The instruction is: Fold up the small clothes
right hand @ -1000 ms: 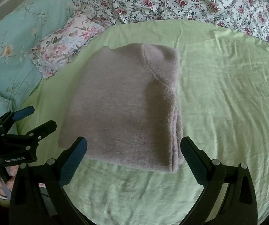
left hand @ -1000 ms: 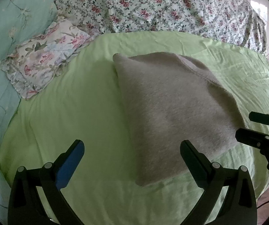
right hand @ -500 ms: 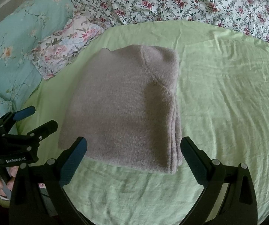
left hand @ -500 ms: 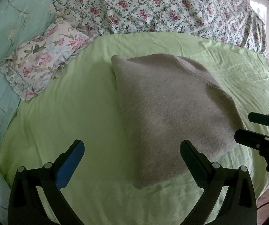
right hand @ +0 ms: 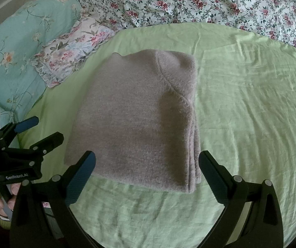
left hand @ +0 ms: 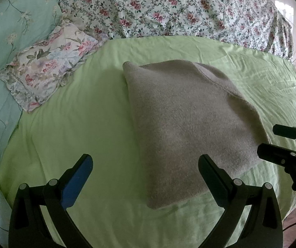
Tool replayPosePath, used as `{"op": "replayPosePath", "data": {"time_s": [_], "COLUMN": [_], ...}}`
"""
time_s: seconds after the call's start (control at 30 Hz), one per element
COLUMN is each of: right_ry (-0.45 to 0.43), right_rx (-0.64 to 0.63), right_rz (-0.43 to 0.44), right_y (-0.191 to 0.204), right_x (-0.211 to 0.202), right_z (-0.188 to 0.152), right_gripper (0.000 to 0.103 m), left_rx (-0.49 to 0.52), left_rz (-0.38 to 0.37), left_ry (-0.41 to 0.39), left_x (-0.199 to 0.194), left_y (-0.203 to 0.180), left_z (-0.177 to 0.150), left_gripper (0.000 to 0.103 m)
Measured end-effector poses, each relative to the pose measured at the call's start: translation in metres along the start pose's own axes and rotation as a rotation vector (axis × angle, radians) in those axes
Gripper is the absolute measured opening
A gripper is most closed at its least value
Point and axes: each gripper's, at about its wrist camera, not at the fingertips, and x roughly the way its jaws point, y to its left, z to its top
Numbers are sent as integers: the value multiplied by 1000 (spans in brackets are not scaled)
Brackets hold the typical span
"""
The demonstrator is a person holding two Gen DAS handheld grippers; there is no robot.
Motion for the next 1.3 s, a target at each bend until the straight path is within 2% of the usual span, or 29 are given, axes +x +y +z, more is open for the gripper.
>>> {"op": "replayPosePath", "data": {"time_s": [1.3], "right_ry": [7], "right_rx": [-6], "right_rz": [2], "right_y": [2], "right_x": [1], "right_z": [1], "right_gripper": [100], "left_rx": [-3], "left_rz": [0], "left_ry": [-4], "left_x": [-2], "left_y": [1], "left_z": [0], "left_gripper": [102]}}
